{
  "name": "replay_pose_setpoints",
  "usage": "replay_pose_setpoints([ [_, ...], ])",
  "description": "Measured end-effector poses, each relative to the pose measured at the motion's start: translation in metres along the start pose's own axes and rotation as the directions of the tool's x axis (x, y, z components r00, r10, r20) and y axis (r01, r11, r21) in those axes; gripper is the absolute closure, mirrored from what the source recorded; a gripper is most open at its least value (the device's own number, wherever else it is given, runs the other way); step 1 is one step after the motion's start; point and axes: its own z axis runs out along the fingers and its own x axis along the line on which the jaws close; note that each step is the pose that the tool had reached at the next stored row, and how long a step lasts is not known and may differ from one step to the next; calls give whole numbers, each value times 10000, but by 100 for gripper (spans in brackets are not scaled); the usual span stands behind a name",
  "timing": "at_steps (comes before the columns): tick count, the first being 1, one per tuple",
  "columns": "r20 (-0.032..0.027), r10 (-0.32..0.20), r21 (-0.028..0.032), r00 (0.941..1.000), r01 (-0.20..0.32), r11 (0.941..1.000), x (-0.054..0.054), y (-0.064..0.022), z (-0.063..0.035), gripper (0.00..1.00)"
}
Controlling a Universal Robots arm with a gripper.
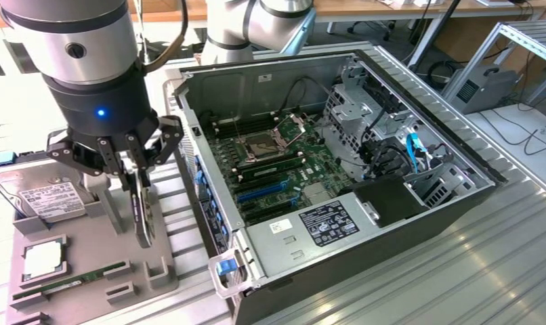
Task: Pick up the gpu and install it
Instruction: 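Pick up the gpu and move the gpu toward the slot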
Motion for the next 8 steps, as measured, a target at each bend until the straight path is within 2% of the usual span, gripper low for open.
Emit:
replay_pose_setpoints([
  [8, 0, 1, -1, 10000, -1, 10000, -1, 1, -40, 73],
])
